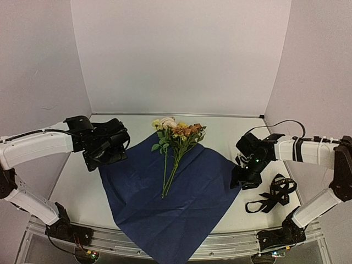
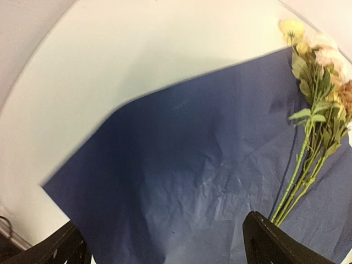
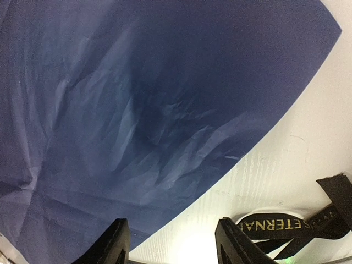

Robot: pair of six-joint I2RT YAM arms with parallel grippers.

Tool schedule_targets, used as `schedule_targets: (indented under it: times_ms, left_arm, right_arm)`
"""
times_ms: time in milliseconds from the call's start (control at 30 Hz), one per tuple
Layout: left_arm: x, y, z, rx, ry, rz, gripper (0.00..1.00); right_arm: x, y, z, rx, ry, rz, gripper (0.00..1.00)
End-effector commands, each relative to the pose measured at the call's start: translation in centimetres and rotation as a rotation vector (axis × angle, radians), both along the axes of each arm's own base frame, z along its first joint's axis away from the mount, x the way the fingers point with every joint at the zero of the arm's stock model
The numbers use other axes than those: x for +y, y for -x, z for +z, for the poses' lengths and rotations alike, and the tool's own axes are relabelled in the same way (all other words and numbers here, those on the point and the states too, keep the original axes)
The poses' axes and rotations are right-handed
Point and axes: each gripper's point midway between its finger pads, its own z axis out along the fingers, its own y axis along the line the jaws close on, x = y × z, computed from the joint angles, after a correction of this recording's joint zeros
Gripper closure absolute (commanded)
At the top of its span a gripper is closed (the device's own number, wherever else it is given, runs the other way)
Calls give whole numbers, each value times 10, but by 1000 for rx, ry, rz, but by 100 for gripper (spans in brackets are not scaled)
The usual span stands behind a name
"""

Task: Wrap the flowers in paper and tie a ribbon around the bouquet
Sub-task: Adjust the flattened wrapping paper at the center of the board, then adjust the fake flower with the flattened wrapping paper.

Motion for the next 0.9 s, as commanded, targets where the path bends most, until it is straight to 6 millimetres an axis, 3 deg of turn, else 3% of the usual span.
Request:
schedule_targets:
  times_ms: [0, 200, 367, 433, 667, 800, 867]
  left_arm:
    - [44, 9, 47, -79, -99, 42, 3]
    - [19, -3, 53, -57, -117, -51, 3]
    - [5, -18, 82, -128, -101, -88, 1]
    - [-19, -26, 83, -146, -38, -168, 1]
    - [-156, -73, 12, -81, 129, -424, 15]
    - [-209, -98, -35, -47, 110, -481, 17]
    - [-226, -109, -47, -50, 98, -484, 17]
  right_arm:
    - [4, -3, 0, 12, 7, 12, 48]
    - [5, -7, 0, 4, 11, 6, 52]
    - [3, -8, 3, -9, 18, 11, 52]
    - [3, -8, 2, -5, 18, 12, 52]
    - [8, -17, 5, -15, 21, 4, 53]
    - [8, -23, 3, -20, 31, 3, 54]
    - [10, -26, 2, -17, 28, 1, 54]
